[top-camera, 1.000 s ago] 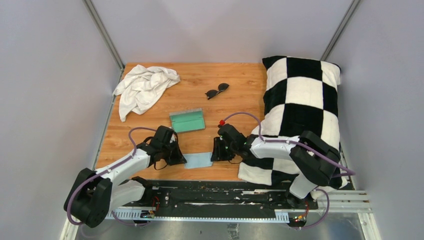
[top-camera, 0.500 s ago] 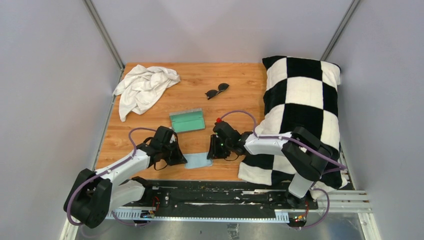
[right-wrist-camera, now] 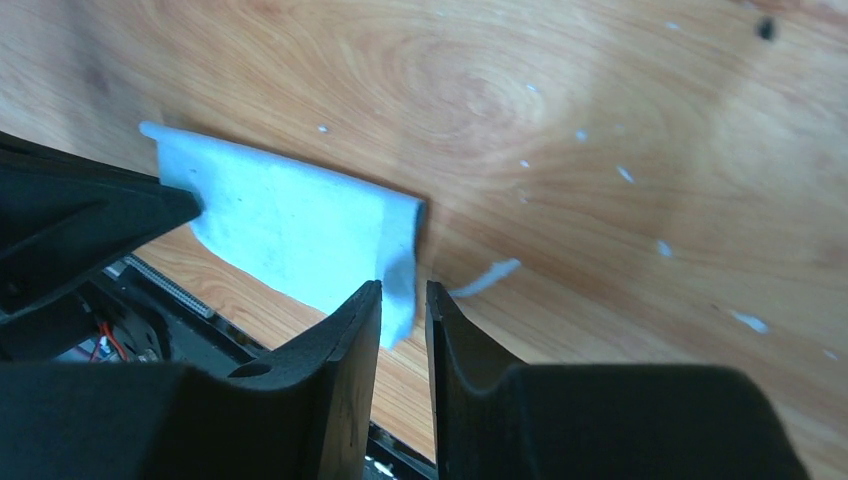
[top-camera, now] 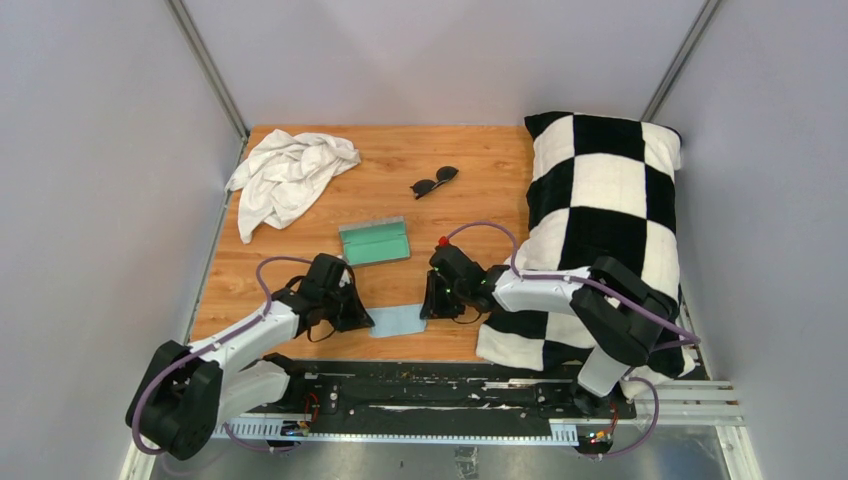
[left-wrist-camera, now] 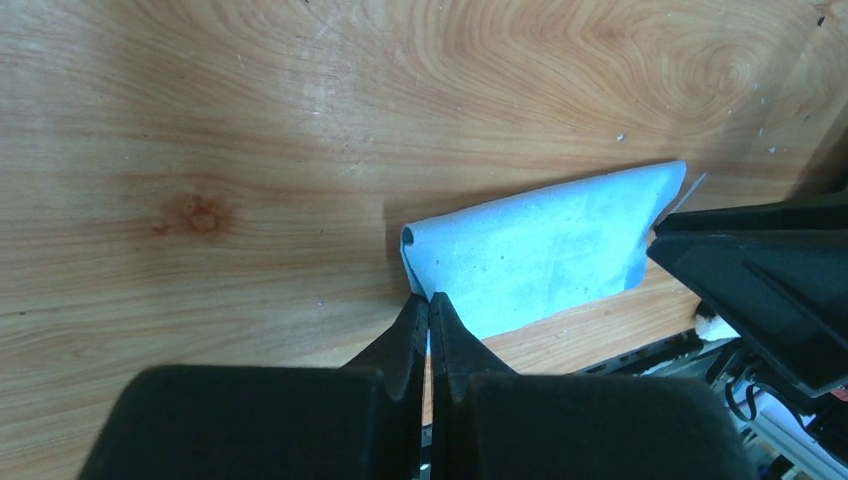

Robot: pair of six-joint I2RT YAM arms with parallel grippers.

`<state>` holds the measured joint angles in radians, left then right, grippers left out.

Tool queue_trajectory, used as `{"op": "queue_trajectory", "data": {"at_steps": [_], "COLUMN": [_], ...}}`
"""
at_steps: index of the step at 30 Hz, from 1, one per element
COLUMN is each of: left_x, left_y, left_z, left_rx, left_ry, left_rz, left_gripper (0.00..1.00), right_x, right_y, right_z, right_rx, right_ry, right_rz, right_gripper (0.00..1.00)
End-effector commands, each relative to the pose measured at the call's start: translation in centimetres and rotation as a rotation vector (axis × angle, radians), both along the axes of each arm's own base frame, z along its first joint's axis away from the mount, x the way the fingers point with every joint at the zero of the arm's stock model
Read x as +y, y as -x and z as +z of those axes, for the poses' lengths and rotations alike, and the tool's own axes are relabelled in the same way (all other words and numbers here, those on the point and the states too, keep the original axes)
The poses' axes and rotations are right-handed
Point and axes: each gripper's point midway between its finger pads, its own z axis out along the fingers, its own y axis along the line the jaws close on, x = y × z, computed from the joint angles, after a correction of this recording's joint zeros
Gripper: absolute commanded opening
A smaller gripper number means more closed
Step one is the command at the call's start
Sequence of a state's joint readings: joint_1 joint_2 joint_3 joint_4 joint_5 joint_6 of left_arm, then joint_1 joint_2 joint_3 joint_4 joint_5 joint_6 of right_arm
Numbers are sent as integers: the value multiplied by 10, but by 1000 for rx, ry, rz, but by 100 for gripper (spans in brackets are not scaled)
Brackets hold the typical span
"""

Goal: Organize the sunglasses
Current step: Pick up the glasses cleaning cloth from the center of the board.

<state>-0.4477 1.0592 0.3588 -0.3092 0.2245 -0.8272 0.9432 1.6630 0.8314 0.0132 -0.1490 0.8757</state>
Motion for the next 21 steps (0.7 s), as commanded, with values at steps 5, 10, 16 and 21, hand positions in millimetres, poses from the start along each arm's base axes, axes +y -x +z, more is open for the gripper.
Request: {"op": "queue_trajectory", "data": {"at_steps": [5, 10, 16, 21], "left_x": [12, 11, 10, 10], "left_y": [5, 8, 9, 9], "left_z": [-3, -4, -6, -6], "left_rx": [-11, -5, 2, 1], "left_ry": [-37, -30, -27, -27], "left_rz": [50, 42, 31, 27], "left_gripper": [0, 0, 0, 0], "right_x": [-45, -36, -30, -33], "right_y": [18, 22, 24, 25], "right_z": [-31, -37, -41, -47], "right_rx": [62, 112, 152, 173], "right_ry": [168, 153, 150, 182], "right_rz": [-77, -71, -89, -100], "right_gripper": [36, 36, 33, 31]}}
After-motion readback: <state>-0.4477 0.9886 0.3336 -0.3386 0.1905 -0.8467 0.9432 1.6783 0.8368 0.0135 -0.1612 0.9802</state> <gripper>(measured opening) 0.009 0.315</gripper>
